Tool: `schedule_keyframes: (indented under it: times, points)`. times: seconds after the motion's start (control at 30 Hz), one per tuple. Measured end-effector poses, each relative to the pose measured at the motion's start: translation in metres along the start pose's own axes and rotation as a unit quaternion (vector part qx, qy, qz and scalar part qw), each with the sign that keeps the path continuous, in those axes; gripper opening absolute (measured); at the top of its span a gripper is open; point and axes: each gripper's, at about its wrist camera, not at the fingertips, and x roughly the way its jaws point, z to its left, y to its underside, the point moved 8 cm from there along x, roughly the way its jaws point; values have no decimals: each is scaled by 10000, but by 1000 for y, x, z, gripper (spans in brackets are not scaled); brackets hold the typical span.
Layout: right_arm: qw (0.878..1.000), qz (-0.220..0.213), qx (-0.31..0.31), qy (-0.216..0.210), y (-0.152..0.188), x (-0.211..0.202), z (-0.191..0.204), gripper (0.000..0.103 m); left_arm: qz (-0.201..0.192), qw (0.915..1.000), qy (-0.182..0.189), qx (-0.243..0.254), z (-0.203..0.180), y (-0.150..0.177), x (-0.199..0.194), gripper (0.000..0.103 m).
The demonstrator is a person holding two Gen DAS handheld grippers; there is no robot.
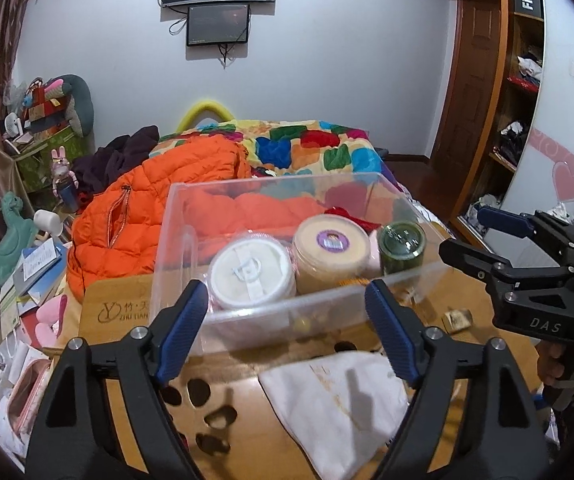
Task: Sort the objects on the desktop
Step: 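Carry the red pouch and white lid into the clear box while both tools release, then grasp the beige soap bar with right tool while left tool grasps the white drawstring pouch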
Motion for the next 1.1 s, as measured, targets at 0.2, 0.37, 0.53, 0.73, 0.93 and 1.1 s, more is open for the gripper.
schedule_keyframes:
  times: [0.2, 0.37, 0.53, 0.73, 0.93, 1.1]
  points:
    - [9998, 37, -93, 147, 12, -13, -11, 74, 166, 9997, -2, 181, -10, 16, -6, 84]
    - [9996, 116, -74, 264, 23, -19, -23, 74, 339, 9991, 76, 256, -14, 28, -7, 85]
    - [9990, 229, -61, 382, 37, -23, -34, 74, 559, 9979, 95, 314, -14, 43, -4, 86]
    - [9977, 450, -82, 494, 55, -18, -43, 74, 751, 9965, 58, 355, -18, 60, 0, 86]
    - [9966, 695, 36, 434, 73, -9, -49, 74, 830, 9954, 248, 407, -36, 64, 6, 86]
    - [9950, 908, 54, 403, 89, 0, -47, 74, 903, 9945, 312, 423, -48, 65, 20, 86]
